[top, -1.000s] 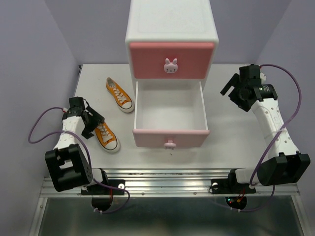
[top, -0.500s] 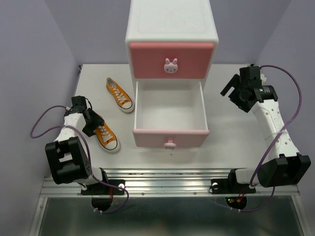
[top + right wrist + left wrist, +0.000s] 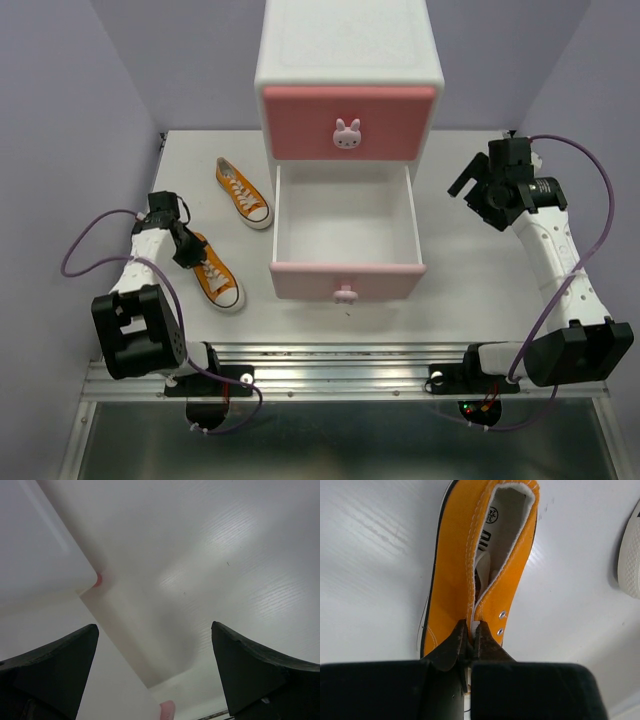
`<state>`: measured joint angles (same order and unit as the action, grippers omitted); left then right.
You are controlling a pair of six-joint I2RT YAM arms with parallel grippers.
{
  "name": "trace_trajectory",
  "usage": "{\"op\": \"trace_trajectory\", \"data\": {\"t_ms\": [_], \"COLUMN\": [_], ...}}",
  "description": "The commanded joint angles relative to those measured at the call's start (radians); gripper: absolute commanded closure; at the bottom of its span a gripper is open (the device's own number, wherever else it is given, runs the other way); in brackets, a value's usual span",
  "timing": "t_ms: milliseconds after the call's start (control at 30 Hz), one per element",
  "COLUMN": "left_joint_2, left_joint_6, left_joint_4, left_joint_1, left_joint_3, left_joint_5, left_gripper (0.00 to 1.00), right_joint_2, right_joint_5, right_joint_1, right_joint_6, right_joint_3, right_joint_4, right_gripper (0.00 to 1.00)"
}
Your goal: Place and organize the shoes in the shoe cabinet
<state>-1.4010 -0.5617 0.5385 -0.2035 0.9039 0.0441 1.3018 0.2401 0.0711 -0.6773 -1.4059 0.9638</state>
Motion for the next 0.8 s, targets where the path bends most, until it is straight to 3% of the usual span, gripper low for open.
{"op": "trace_trajectory", "data": {"t_ms": [0,133,333,533,600,767], "left_joint_2": [0.152,0.26,0.368,0.436,0.435,0.43], "left_joint_6": [-0.007,0.008,-0.113,-0.245,-0.297,-0.467], "left_joint_4": [0.118,0.19,0.27,0.192,0.169,0.121], "left_joint_1": [0.004,0.004,0.006,0.022,0.074,0.3], "left_joint_3": [0.102,0.196,0.318,0.475,0.506,0.589], "left_joint_5": [-0.013,0.031,0.149,0.249,0.228,-0.003], "left_gripper": [1.0,1.0,1.0,1.0,1.0,1.0], "right_joint_2": [-0.041,-0.056,-0.072,-0.075,-0.073,-0.07], "right_joint_5": [-0.01,-0.03,-0.048,-0.062,-0.064,-0.071], "right_joint_1": [-0.008,-0.008,-0.008,-0.008,-0.008,-0.008], "right_joint_6": [-0.007,-0.01,0.019,0.07,0.081,0.078], "right_joint_3": [0.001,0.007,0.005,-0.007,-0.007,-0.013], "right_joint_4": [-0.022,-0.022,-0.017,-0.02,-0.02,-0.02], "right_gripper": [0.0,0.0,0.0,0.0,0.0,0.0]}}
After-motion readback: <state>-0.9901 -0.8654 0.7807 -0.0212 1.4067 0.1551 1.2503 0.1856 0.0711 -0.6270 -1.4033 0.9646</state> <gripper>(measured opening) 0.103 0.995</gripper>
